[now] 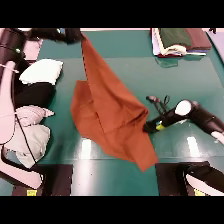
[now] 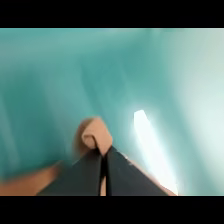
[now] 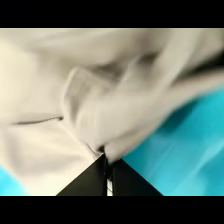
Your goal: Fold the shirts.
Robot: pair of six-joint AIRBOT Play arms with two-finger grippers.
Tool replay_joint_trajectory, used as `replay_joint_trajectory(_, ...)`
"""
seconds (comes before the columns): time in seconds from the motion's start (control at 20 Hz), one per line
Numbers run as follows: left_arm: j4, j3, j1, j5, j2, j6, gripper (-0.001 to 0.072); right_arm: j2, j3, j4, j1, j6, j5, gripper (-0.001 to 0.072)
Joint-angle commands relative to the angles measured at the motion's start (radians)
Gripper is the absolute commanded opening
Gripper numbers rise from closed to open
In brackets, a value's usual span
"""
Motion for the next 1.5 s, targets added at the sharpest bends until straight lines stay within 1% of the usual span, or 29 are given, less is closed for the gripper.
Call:
replay_joint_trajectory(0.0, -0.001, 0.065, 0.0, 0.246, 0.115, 0.036, 0.0022, 0.134, 0.296, -0.317, -0.079, 0.071, 0.049, 0.0017)
replay_joint_trajectory(0.05, -0.001, 0.065, 0.0, 0.345, 0.172, 0.078, 0.0022, 0.173, 0.432, -0.365, -0.138, 0.071, 0.047, 0.0017)
replay_joint_trajectory(0.1, -0.001, 0.065, 0.0, 0.407, 0.225, 0.116, 0.0022, 0.201, 0.562, -0.371, -0.2, 0.071, 0.041, 0.0017)
replay_joint_trajectory(0.15, 0.0, 0.065, 0.0, 0.44, 0.277, 0.157, 0.0022, 0.222, 0.699, -0.369, -0.264, 0.07, 0.038, 0.0016)
replay_joint_trajectory(0.25, 0.033, 0.065, 0.0, 0.417, 0.355, 0.214, 0.0022, 0.244, 0.923, -0.367, -0.356, 0.059, 0.04, 0.0016)
replay_joint_trajectory(0.35, 0.093, 0.06, 0.0, 0.307, 0.395, 0.217, 0.0023, 0.269, 1.05, -0.359, -0.392, 0.028, 0.06, 0.0017)
replay_joint_trajectory(0.4, 0.124, 0.034, 0.0, 0.249, 0.408, 0.216, 0.0023, 0.283, 1.07, -0.36, -0.393, 0.028, 0.079, 0.0016)
replay_joint_trajectory(0.5, 0.137, -0.058, 0.0, 0.154, 0.412, 0.216, 0.0022, 0.317, 1.026, -0.357, -0.393, 0.029, 0.134, 0.0017)
replay_joint_trajectory(0.65, 0.152, -0.249, 0.0, 0.037, 0.403, 0.169, 0.0022, 0.373, 0.824, -0.332, -0.393, 0.029, 0.208, 0.0016)
replay_joint_trajectory(0.75, 0.156, -0.356, 0.0, -0.012, 0.39, 0.152, 0.0022, 0.418, 0.682, -0.325, -0.393, 0.029, 0.199, 0.0017)
replay_joint_trajectory(0.85, 0.157, -0.419, 0.0, -0.025, 0.388, 0.139, 0.0023, 0.452, 0.609, -0.325, -0.393, 0.029, 0.185, 0.0017)
replay_joint_trajectory(1.0, 0.157, -0.414, 0.0, -0.02, 0.387, 0.128, 0.0023, 0.459, 0.613, -0.321, -0.393, 0.03, 0.18, 0.0016)
replay_joint_trajectory(1.1, 0.18, -0.413, 0.0, -0.001, 0.385, 0.119, 0.0026, 0.457, 0.615, -0.259, -0.393, 0.03, 0.185, 0.0016)
replay_joint_trajectory(1.15, 0.199, -0.413, 0.0, 0.006, 0.378, 0.093, 0.019, 0.447, 0.615, -0.205, -0.393, 0.029, 0.196, 0.0016)
replay_joint_trajectory(1.2, 0.229, -0.413, 0.0, 0.014, 0.364, 0.041, 0.0495, 0.43, 0.615, -0.158, -0.393, 0.029, 0.209, 0.0016)
replay_joint_trajectory(1.25, 0.249, -0.413, 0.008, 0.006, 0.346, -0.006, 0.0542, 0.409, 0.615, -0.126, -0.393, 0.029, 0.217, 0.0016)
replay_joint_trajectory(1.35, 0.24, -0.415, 0.027, -0.041, 0.314, -0.059, 0.0542, 0.365, 0.615, -0.117, -0.393, 0.029, 0.225, 0.0016)
replay_joint_trajectory(1.45, 0.214, -0.421, 0.029, -0.145, 0.288, -0.084, 0.0542, 0.328, 0.615, -0.114, -0.393, 0.029, 0.222, 0.0017)
